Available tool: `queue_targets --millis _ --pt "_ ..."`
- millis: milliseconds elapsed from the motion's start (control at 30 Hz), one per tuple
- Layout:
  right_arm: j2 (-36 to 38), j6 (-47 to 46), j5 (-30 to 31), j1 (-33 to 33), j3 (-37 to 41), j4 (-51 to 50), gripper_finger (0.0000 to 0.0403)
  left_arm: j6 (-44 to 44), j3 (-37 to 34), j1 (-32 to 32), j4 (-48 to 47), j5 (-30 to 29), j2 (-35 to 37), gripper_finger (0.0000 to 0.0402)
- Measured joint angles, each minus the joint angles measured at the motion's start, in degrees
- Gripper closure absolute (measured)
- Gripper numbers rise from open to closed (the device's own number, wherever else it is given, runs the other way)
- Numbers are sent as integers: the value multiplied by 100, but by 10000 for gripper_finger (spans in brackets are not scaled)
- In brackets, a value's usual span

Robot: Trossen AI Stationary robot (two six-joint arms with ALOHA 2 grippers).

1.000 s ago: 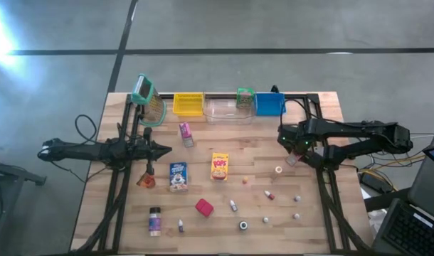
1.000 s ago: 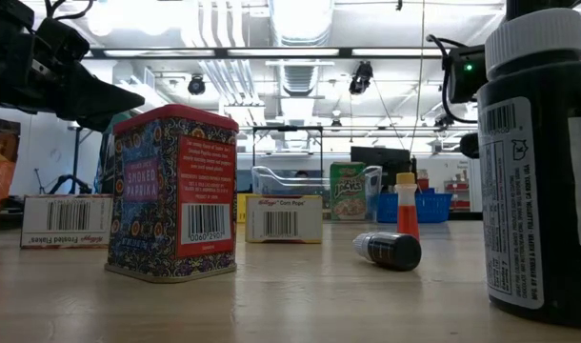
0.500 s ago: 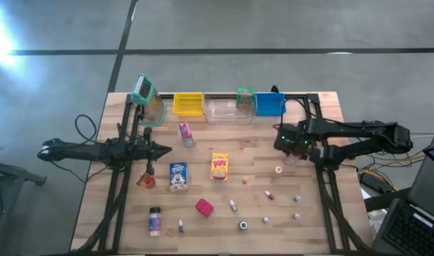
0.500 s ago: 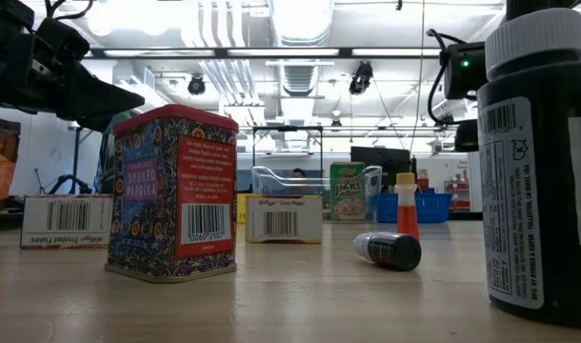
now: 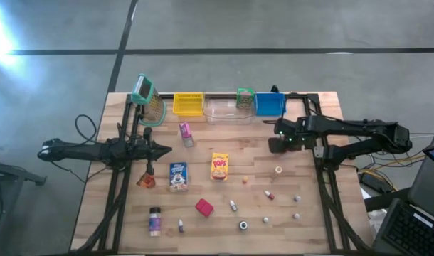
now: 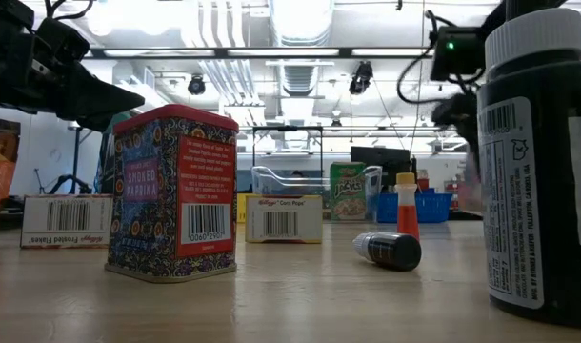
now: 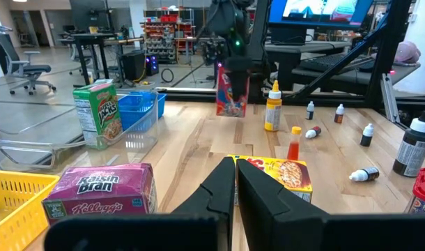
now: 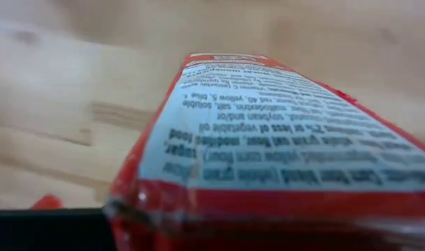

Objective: Pick & Place Kitchen Items
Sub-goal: Put the red cereal box into the transparent bin

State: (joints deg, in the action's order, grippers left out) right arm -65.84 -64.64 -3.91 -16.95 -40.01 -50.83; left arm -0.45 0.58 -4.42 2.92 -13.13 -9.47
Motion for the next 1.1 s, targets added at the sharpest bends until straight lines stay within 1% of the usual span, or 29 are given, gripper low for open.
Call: queue_targets --millis 100,233,467,600,733,833,1100 --pt "0 528 164 2 -138 379 230 0 0 1 -2 1 0 378" --pt "0 1298 421 -2 -524 489 229 0 0 0 0 0 0 378" --pt "-8 2541 717 -161 -1436 549 238 0 -1 0 0 0 -2 378" --pt "-184 3287 726 -284 -2037 578 230 0 -2 -1 0 1 0 378" --pt "-665 4225 716 -398 -2714 584 218 0 0 0 0 0 0 378" --pt "-1192 5009 711 -515 -3290 546 218 0 -1 1 -1 -1 0 378" --pt "-2770 6580 712 -842 -4987 -736 243 0 -2 -1 0 -1 -2 378"
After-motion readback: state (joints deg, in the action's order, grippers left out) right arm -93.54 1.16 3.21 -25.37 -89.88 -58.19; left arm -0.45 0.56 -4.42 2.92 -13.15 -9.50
